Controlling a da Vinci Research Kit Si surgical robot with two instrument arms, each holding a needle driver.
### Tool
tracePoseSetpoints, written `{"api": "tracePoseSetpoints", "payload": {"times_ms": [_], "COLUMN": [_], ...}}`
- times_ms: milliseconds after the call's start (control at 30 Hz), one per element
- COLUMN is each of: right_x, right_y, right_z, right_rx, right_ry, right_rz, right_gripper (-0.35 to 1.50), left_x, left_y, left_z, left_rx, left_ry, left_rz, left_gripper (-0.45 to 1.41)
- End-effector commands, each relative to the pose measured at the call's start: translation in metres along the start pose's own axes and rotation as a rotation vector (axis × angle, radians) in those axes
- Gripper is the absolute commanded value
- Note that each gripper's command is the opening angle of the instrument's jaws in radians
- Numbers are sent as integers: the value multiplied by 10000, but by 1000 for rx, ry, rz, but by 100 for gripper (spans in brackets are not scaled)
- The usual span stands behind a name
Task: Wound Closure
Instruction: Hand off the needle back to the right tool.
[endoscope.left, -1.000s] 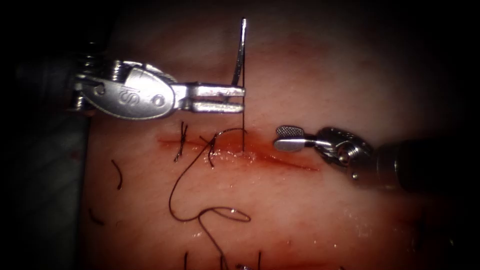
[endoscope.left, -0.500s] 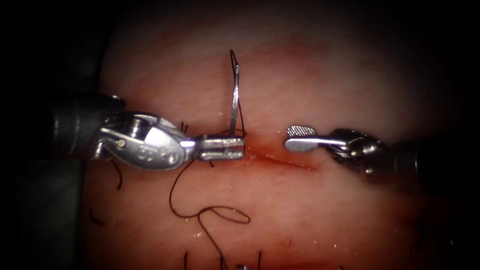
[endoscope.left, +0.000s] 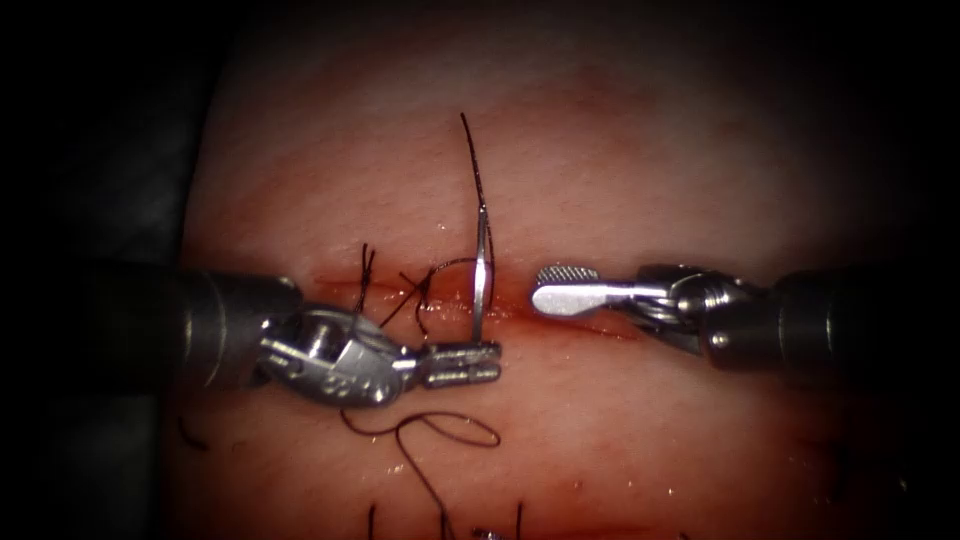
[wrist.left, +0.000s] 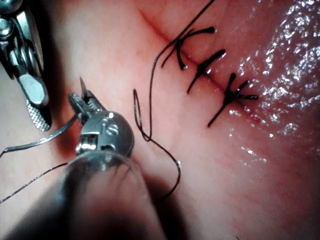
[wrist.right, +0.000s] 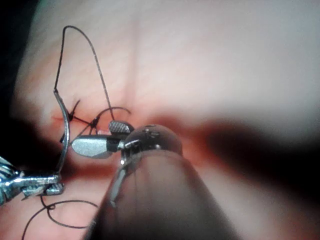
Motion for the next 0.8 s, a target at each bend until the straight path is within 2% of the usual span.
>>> {"api": "tracePoseSetpoints", "payload": {"times_ms": [33, 433, 800], "right_x": [-1, -9, -14], "right_y": [3, -8, -7], "right_z": [11, 39, 51], "right_rx": [2, 34, 26], "right_ry": [0, -45, -63], "right_rz": [4, 28, 36], "right_gripper": [136, 138, 136], "left_x": [-2, -4, 0], "left_y": [4, 12, 12], "left_z": [7, 10, 9], "left_rx": [-2, -1, -2], "left_ry": [0, -6, -6], "left_rz": [8, 45, 51], "left_gripper": [-45, -45, -45]}}
